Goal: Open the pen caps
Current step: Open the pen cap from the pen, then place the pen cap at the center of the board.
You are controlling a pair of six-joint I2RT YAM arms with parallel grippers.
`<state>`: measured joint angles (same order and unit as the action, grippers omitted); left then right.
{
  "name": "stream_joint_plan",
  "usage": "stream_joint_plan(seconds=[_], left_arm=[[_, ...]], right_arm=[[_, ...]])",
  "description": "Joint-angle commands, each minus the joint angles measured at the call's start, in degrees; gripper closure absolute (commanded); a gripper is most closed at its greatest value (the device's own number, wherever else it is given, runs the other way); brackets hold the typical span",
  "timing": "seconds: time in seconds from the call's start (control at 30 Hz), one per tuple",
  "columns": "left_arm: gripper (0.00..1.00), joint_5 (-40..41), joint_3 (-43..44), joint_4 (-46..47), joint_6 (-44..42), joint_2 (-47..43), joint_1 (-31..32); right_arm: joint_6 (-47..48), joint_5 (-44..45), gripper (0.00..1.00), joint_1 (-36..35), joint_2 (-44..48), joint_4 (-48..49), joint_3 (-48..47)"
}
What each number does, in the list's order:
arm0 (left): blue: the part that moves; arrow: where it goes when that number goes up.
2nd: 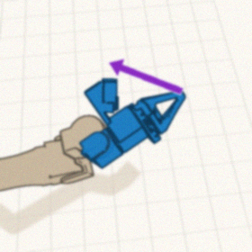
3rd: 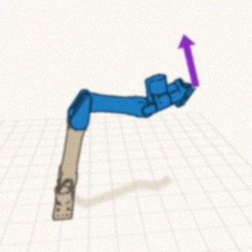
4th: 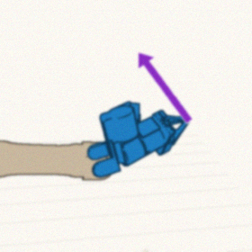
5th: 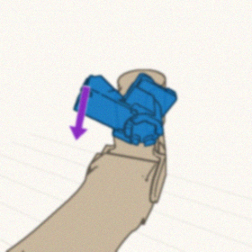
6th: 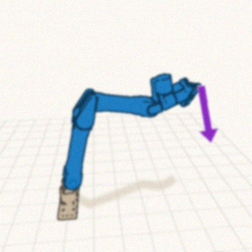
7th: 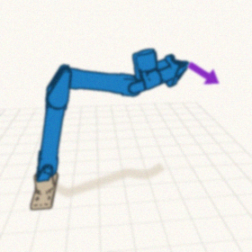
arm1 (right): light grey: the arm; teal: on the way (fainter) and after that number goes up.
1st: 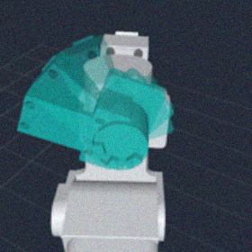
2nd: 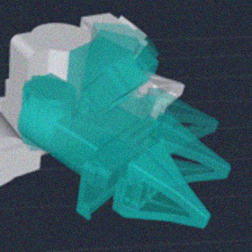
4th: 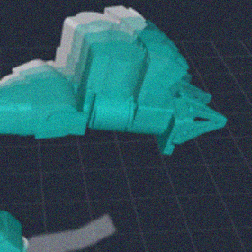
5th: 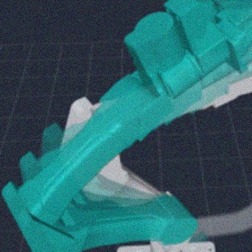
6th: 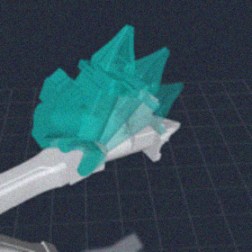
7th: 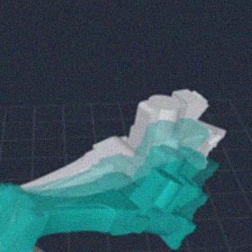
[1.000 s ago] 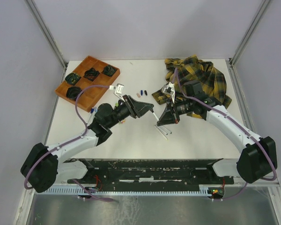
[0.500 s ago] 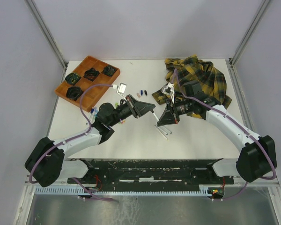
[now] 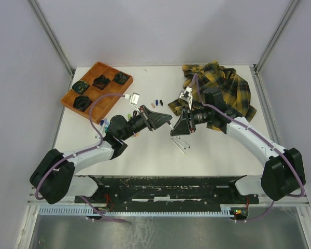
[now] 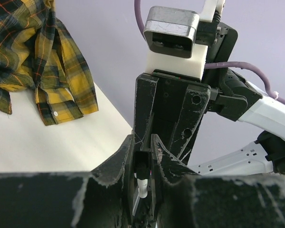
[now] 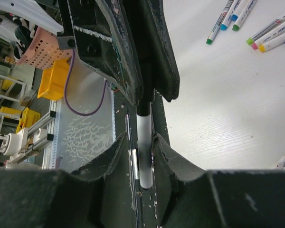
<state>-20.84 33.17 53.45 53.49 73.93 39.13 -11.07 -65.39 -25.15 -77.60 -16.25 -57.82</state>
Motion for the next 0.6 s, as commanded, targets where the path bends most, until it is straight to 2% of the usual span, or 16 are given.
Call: stream_joint_plan(seconds=[0.0,0.1,0.17,0.4,0.57], left_arm=[[0.97,-0.3,-0.3,5.7,2.1,1.0,0.1],[0.97,0.6,0.0,6.1,1.2,1.0,-0.1],[0.97,1.7,0.8,5.3,-1.1,0.4,-1.0],[0.97,4.4,7.0,7.8,2.0,0.6,-12.8],[0.97,5.5,16.9,10.8,4.8,5.2,-19.3]], right_arm=[[-3.2,0.5,0.68,-0.3,0.0,5.0,0.3],[-2.8,0.6,0.81,-0.2,-0.4,4.4,0.1],[-1.9,-0.1,0.98,-0.3,-1.0,3.3,-0.3],[3.2,0.6,1.0,-0.2,-3.8,-3.5,-2.4],[6.0,1.7,1.0,-0.3,-6.5,-7.9,-4.1]])
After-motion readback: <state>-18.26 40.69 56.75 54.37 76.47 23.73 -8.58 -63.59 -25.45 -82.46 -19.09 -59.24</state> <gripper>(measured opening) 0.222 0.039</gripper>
